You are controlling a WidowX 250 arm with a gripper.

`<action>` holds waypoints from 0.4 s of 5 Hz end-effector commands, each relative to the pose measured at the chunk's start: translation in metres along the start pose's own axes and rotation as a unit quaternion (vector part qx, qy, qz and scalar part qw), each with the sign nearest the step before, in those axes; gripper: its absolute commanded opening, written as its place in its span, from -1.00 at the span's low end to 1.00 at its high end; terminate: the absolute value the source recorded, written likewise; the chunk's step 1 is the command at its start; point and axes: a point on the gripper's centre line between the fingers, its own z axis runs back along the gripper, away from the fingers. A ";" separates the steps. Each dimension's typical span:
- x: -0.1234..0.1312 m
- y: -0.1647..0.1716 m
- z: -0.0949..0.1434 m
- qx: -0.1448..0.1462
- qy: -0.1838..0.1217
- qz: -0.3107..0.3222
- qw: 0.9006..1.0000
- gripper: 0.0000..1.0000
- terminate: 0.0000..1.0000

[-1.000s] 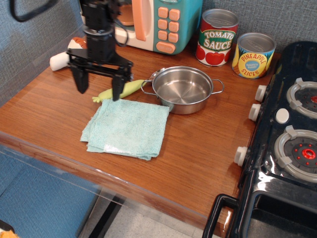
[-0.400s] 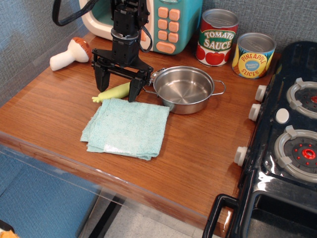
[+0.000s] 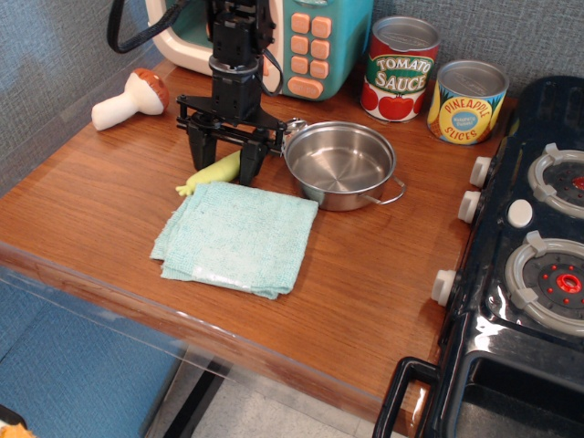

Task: Place the spoon on the blue cloth in front of the pot

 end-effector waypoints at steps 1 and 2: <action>0.005 0.024 0.027 -0.004 -0.038 0.015 0.999 -1.00 -1.00; 0.009 0.051 0.056 0.021 -0.073 0.029 0.997 -1.00 -1.00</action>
